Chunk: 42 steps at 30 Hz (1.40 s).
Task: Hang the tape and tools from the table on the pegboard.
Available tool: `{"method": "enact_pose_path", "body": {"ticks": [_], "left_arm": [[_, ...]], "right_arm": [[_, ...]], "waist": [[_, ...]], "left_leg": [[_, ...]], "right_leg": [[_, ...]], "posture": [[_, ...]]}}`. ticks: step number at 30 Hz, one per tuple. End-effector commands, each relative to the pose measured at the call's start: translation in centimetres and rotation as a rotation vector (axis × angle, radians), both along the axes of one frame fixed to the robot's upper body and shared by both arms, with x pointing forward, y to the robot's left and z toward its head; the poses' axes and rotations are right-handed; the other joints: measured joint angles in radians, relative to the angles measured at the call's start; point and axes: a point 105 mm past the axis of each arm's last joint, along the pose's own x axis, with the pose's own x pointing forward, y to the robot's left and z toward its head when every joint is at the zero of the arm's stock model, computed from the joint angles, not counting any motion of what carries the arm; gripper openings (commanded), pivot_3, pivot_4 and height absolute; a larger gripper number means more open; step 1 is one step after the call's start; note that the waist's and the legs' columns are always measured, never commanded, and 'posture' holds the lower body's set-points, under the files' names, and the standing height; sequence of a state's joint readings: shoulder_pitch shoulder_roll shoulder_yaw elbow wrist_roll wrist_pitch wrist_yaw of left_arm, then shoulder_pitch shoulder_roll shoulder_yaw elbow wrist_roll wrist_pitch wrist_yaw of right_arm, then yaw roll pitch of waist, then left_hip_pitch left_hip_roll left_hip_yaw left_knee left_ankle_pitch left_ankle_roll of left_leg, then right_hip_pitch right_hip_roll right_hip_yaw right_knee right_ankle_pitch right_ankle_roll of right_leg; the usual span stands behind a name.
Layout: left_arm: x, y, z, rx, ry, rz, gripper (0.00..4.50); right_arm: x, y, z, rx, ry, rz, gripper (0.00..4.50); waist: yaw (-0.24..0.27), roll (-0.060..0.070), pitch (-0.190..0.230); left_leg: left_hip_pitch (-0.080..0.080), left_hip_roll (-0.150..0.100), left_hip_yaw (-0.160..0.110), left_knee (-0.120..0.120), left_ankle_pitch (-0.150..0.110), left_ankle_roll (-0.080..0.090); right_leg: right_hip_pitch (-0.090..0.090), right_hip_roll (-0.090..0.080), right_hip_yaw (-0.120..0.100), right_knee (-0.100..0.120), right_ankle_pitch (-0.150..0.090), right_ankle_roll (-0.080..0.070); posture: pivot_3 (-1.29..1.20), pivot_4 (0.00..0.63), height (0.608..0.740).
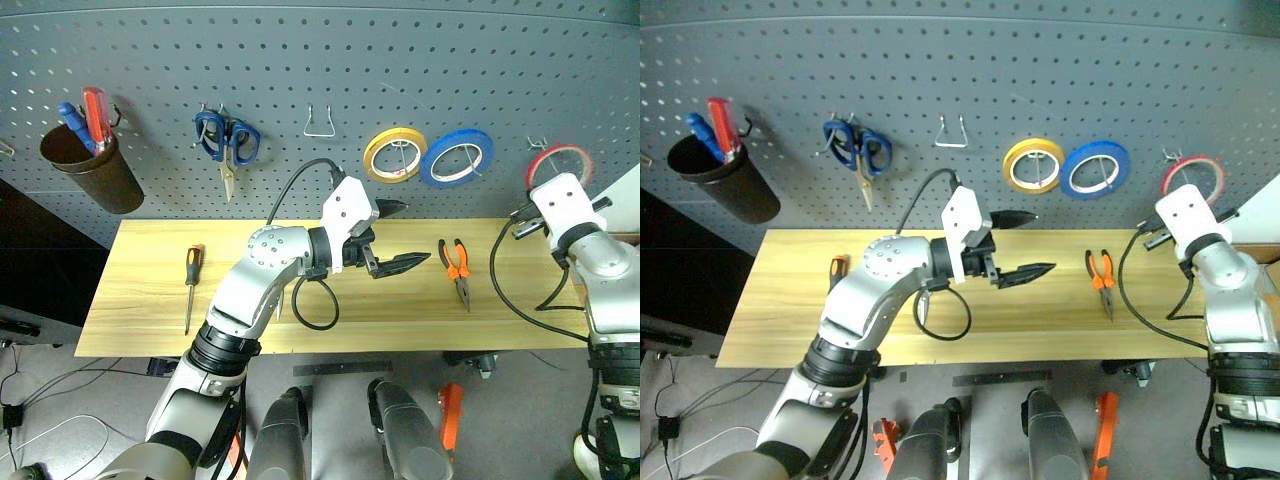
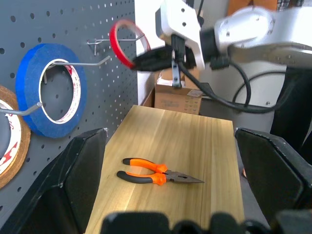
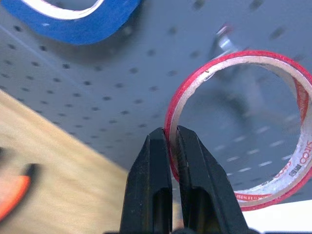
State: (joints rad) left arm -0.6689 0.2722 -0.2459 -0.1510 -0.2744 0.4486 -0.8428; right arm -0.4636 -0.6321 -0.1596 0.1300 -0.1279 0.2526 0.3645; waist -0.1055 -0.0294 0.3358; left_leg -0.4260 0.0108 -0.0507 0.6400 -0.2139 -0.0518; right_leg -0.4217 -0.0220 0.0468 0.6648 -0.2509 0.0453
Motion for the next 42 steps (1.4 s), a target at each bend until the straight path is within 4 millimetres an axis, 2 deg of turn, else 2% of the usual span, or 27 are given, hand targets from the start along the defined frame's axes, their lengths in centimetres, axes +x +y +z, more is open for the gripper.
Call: {"method": "enact_pose_path", "body": {"ticks": [1,3,5,9,11,13,14,18,24,30,34,37,40,42], "left_arm": [[-0.2,0.5,0.7,-0.024,-0.035,0.002,4.5],[0.6,1.4,0.0,0.004,-0.027,0.039,4.5],[1.3,2.2,-0.8,0.04,-0.029,0.067,4.5],[2.6,4.8,-3.1,0.19,-0.072,0.11,4.5],[3.0,6.0,-3.8,0.241,-0.076,0.123,4.5],[3.3,6.6,-4.1,0.263,-0.078,0.13,4.5],[3.4,6.7,-4.1,0.271,-0.08,0.131,4.5],[3.6,7.3,-4.5,0.294,-0.083,0.14,4.5],[3.6,7.1,-4.4,0.289,-0.084,0.15,4.5],[3.6,7.2,-4.3,0.285,-0.083,0.16,4.5],[3.6,7.2,-4.2,0.279,-0.08,0.168,4.5],[3.6,7.2,-4.2,0.273,-0.077,0.171,4.5],[3.7,7.3,-4.2,0.258,-0.066,0.181,4.5],[3.8,7.5,-4.2,0.246,-0.056,0.193,4.5]], "right_arm": [[-1.3,0.3,0.1,0.106,-0.024,-0.002,0.59],[-2.5,1.7,-2.0,0.168,0.036,0.011,1.23],[-3.3,2.5,-3.0,0.204,0.07,0.01,1.94],[-5.3,6.4,-6.6,0.33,0.217,0.01,3.23],[-5.0,6.7,-8.2,0.397,0.288,-0.079,4.02],[-4.4,6.1,-9.0,0.384,0.338,-0.19,4.46],[-4.0,5.8,-9.2,0.367,0.352,-0.225,4.46],[-0.7,6.3,-9.5,0.504,0.445,-0.234,4.46],[2.3,5.7,-10.5,0.546,0.504,-0.269,4.46],[3.5,5.0,-11.6,0.566,0.555,-0.293,4.46],[3.5,4.7,-12.9,0.621,0.618,-0.322,4.46],[3.3,5.3,-13.3,0.652,0.659,-0.304,4.46],[3.3,5.5,-13.5,0.635,0.66,-0.296,3.85],[3.4,5.5,-13.5,0.608,0.643,-0.295,3.17]], "waist": [[0.001,0.0,0.0],[0.003,0.0,0.0],[0.006,0.001,0.0],[0.0,0.002,0.001],[-0.002,0.002,0.001],[-0.003,0.003,0.001],[-0.003,0.003,0.001],[-0.001,0.003,0.001],[0.004,0.003,0.001],[0.012,0.003,0.001],[0.016,0.003,0.001],[0.016,0.003,0.001],[0.016,0.003,0.001],[0.016,0.003,0.001]], "left_leg": [[0.0,0.0,0.0,0.0,0.0,0.0],[-0.001,0.0,-0.001,0.0,0.0,0.0],[-0.001,0.001,-0.003,0.0,0.0,0.0],[-0.001,0.001,-0.001,0.002,0.0,0.0],[-0.001,0.002,-0.001,0.002,0.0,0.0],[-0.001,0.002,-0.001,0.003,0.0,0.0],[-0.001,0.002,-0.001,0.003,0.0,0.0],[-0.002,0.002,-0.001,0.004,0.0,0.0],[-0.005,0.001,-0.003,0.002,0.0,0.001],[-0.007,0.001,-0.001,0.003,-0.002,0.003],[-0.007,0.001,-0.001,0.004,-0.002,0.003],[-0.007,0.001,-0.001,0.005,-0.001,0.003],[-0.007,0.001,-0.002,0.005,-0.001,0.003],[-0.007,0.001,-0.002,0.005,-0.001,0.003]], "right_leg": [[0.0,0.0,0.0,0.0,0.0,0.0],[0.0,0.0,-0.001,0.0,0.0,0.0],[0.0,0.001,-0.002,0.0,0.0,0.0],[-0.001,0.001,-0.001,0.001,0.0,0.0],[-0.001,0.002,-0.001,0.001,-0.001,0.002],[-0.001,0.002,0.0,0.001,-0.002,0.003],[-0.001,0.001,0.0,0.001,-0.002,0.003],[-0.001,0.0,-0.001,0.0,-0.001,0.002],[-0.003,0.001,-0.004,0.0,0.001,-0.001],[-0.005,-0.002,-0.002,0.0,0.002,-0.001],[-0.005,-0.002,-0.003,0.001,0.002,-0.001],[-0.005,-0.001,-0.003,0.001,0.002,-0.001],[-0.005,-0.001,-0.003,0.002,0.002,-0.001],[-0.005,-0.001,-0.003,0.002,0.002,-0.001]], "posture": [[-0.18,0.348,0.74],[-0.18,0.348,0.74],[-0.18,0.348,0.74],[-0.19,0.35,0.74],[-0.18,0.35,0.74],[-0.18,0.349,0.74],[-0.17,0.349,0.74],[-0.16,0.344,0.74],[-0.13,0.33,0.74],[-0.12,0.322,0.74],[-0.11,0.317,0.74],[-0.12,0.314,0.74],[-0.12,0.31,0.74],[-0.12,0.308,0.74]]}}
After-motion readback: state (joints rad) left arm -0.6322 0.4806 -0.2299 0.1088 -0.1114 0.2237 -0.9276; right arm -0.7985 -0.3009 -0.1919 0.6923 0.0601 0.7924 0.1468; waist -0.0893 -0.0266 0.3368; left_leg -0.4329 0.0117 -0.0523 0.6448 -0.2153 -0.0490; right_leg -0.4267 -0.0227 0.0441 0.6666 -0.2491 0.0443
